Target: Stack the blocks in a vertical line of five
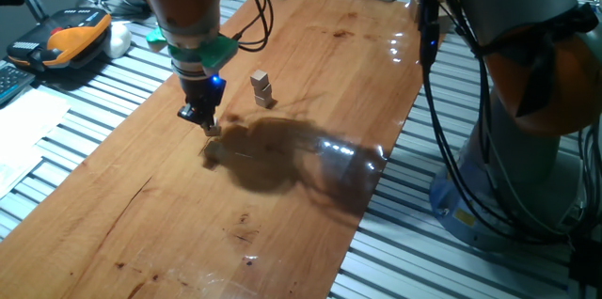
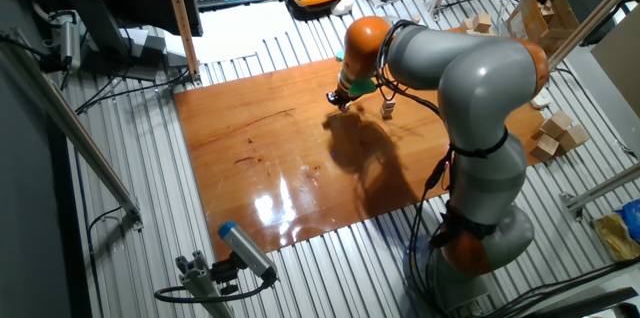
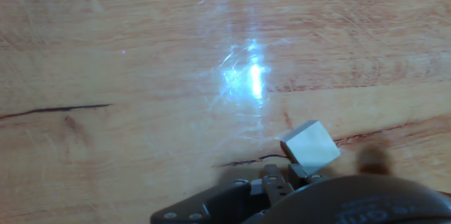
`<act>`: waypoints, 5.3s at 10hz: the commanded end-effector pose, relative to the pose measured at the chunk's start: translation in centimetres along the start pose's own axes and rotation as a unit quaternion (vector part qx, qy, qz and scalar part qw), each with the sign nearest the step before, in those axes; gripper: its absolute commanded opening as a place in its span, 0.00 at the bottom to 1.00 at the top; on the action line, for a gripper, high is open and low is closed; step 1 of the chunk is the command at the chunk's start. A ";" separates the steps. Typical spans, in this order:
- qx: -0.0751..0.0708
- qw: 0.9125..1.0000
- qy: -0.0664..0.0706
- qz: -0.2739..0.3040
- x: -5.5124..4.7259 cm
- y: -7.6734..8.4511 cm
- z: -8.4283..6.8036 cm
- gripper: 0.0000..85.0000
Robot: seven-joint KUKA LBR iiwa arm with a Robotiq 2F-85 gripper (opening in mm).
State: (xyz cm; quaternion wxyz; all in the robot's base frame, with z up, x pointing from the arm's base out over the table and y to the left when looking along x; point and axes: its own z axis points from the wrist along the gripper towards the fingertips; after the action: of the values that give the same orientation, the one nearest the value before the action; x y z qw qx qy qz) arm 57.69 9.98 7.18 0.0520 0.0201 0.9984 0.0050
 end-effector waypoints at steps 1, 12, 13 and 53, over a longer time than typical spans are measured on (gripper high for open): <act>0.007 1.000 0.002 0.014 -0.1 0.0 -0.1 0.00; 0.031 0.960 0.019 0.278 -1.6 -1.1 -0.5 0.00; 0.024 0.958 0.019 0.285 -1.6 -1.1 -0.4 0.20; 0.035 0.907 0.010 0.421 -1.7 -2.9 2.3 0.60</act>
State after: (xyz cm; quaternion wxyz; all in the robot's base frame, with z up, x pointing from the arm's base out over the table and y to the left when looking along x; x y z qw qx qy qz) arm 59.54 7.03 5.02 0.0343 0.4400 0.8973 -0.0082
